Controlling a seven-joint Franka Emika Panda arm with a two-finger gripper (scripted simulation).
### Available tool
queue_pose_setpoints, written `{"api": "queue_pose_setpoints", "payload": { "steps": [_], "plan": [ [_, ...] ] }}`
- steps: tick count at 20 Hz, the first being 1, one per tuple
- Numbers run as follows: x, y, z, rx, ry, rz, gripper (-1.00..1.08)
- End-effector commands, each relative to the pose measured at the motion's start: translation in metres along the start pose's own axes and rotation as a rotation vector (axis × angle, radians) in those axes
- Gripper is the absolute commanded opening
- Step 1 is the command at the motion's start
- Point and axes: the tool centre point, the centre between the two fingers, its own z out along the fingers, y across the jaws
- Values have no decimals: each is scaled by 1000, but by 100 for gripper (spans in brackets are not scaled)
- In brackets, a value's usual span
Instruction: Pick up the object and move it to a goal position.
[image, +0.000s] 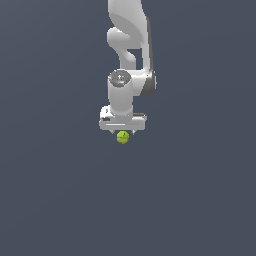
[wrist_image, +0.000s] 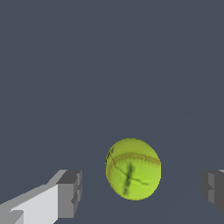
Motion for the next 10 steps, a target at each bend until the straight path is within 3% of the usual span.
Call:
{"api": "queue_pose_setpoints", "payload": {
  "steps": [1, 10],
  "plan": [
    [-9, 2, 6, -3, 3, -4, 100],
    [-20, 5, 14, -7, 5, -8, 100]
  ]
}}
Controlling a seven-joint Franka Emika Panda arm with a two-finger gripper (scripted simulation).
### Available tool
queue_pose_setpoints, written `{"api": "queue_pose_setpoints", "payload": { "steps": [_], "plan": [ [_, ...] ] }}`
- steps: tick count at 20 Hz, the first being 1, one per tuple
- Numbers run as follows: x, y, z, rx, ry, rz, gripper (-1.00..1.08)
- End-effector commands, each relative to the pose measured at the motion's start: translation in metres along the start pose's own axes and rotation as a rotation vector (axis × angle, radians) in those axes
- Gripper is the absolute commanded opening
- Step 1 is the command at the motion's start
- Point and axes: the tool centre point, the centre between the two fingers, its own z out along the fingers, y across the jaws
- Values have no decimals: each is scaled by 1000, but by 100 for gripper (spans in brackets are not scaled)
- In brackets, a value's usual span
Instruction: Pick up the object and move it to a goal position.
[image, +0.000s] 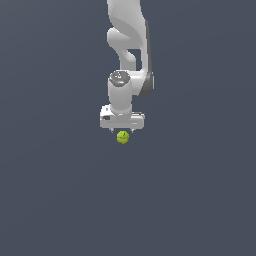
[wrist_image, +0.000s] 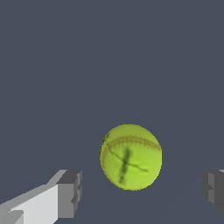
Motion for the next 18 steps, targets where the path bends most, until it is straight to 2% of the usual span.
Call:
{"api": "queue_pose_setpoints", "payload": {
  "steps": [1, 18],
  "plan": [
    [0, 0, 0, 0, 1, 0, 100],
    [-1, 0, 50, 0, 1, -1, 100]
  ]
}}
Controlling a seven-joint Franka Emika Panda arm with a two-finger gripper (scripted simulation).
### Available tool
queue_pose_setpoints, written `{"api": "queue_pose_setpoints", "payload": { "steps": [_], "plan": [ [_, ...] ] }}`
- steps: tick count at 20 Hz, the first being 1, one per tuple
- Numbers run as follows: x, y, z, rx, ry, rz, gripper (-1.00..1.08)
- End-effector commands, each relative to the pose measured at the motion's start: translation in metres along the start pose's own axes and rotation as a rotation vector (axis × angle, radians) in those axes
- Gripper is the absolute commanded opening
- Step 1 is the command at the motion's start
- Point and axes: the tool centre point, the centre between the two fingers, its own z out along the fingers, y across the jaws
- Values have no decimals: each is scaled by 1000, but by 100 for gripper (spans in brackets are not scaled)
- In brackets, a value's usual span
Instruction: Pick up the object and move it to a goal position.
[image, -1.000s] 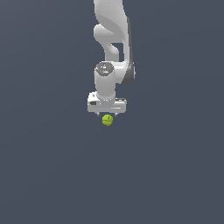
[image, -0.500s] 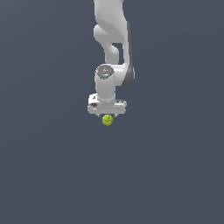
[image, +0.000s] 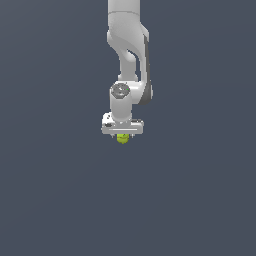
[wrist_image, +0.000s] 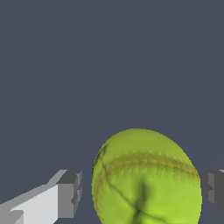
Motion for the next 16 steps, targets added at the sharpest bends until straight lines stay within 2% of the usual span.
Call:
{"api": "queue_pose_setpoints", "payload": {
  "steps": [1, 2, 16],
  "plan": [
    [1, 0, 2, 0, 1, 0, 100],
    [1, 0, 2, 0, 1, 0, -100],
    [2, 1, -3, 0, 2, 0, -100]
  ]
}}
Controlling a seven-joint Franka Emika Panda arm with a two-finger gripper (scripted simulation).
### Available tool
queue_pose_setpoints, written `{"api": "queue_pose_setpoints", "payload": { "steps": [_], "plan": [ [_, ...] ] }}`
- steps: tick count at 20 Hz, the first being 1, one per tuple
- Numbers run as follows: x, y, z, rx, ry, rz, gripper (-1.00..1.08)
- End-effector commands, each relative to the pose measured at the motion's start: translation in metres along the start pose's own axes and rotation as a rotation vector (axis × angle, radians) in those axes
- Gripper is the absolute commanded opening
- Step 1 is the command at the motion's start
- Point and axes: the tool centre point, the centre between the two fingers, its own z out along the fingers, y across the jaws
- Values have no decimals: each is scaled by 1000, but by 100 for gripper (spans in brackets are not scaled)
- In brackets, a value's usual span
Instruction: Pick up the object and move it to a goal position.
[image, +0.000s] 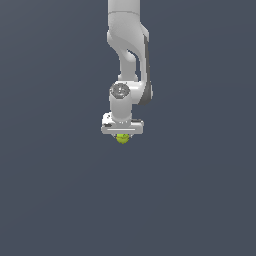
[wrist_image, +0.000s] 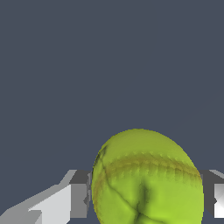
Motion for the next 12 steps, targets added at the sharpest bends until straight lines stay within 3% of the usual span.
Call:
{"api": "queue_pose_setpoints", "payload": {
  "steps": [1, 12],
  "plan": [
    [2, 1, -5, 0, 2, 0, -100],
    [20, 10, -63, 0, 2, 0, -100]
  ]
}}
